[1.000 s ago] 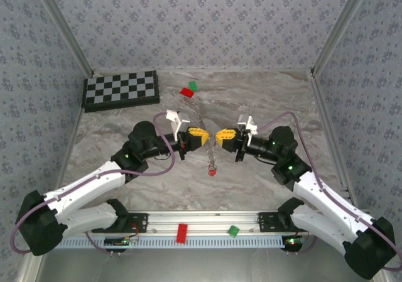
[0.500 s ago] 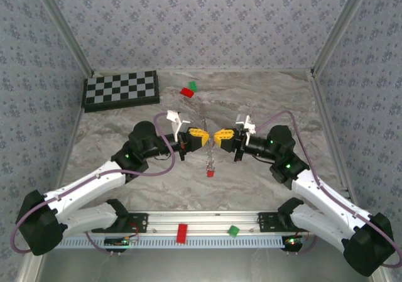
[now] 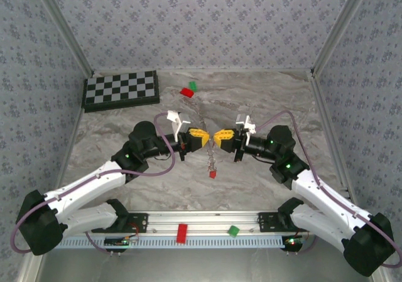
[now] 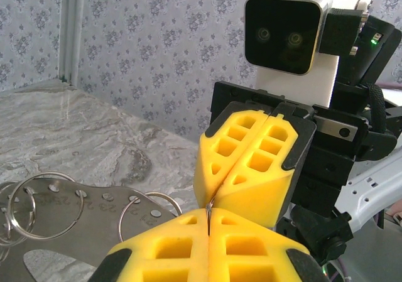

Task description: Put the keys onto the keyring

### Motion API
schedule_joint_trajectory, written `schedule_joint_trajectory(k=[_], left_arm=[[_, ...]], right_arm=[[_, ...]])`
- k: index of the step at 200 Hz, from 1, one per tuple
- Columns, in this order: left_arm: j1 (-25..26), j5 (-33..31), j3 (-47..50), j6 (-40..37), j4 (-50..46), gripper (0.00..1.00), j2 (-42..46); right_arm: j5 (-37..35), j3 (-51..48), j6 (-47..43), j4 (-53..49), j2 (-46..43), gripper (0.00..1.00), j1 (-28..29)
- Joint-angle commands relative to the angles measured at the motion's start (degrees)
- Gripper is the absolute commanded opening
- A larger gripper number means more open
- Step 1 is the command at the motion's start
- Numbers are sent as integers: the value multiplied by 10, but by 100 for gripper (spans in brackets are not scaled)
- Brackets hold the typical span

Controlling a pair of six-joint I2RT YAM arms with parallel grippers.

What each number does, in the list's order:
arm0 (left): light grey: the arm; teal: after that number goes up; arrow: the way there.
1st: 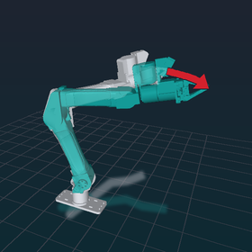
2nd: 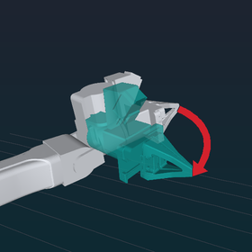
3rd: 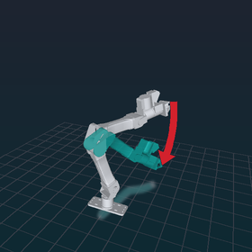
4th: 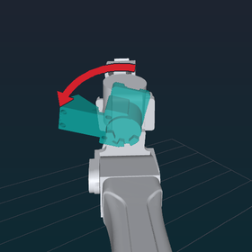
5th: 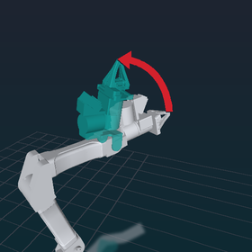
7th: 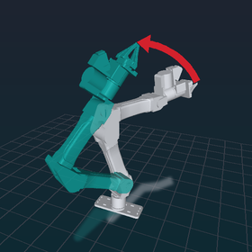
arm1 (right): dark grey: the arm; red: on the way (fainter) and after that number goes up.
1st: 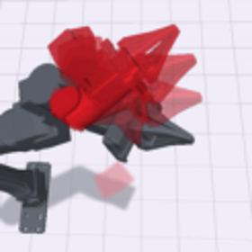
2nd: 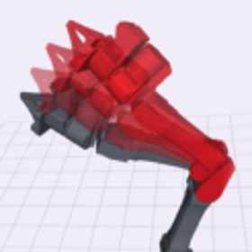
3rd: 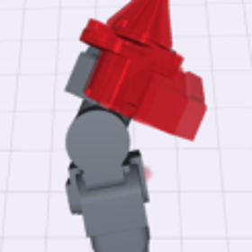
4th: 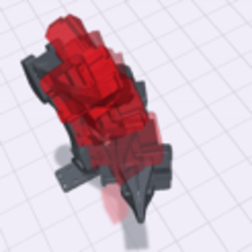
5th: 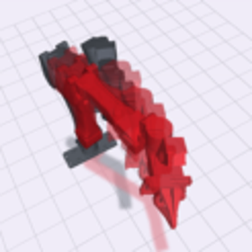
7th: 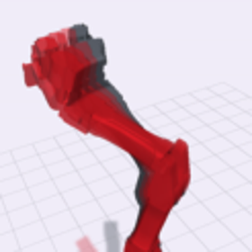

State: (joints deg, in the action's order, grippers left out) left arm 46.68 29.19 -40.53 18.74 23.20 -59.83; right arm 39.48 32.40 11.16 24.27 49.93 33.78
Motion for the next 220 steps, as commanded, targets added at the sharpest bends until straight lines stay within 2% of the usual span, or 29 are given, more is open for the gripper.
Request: schedule_joint_trajectory(k=[1, 125, 177, 220], left_arm=[[5, 18, -9, 4, 35, 0, -2], [10, 26, -15, 2, 28, 0, -18], [9, 50, -21, 5, 29, 0, -26], [10, 34, -20, 5, 26, 0, -22]], right_arm=[[13, 15, 6, 17, 1, 0, 5], [22, 24, 6, 14, 1, 0, 11], [29, 27, 5, 11, 2, 0, 12], [26, 28, 0, 2, 1, 0, 11]])
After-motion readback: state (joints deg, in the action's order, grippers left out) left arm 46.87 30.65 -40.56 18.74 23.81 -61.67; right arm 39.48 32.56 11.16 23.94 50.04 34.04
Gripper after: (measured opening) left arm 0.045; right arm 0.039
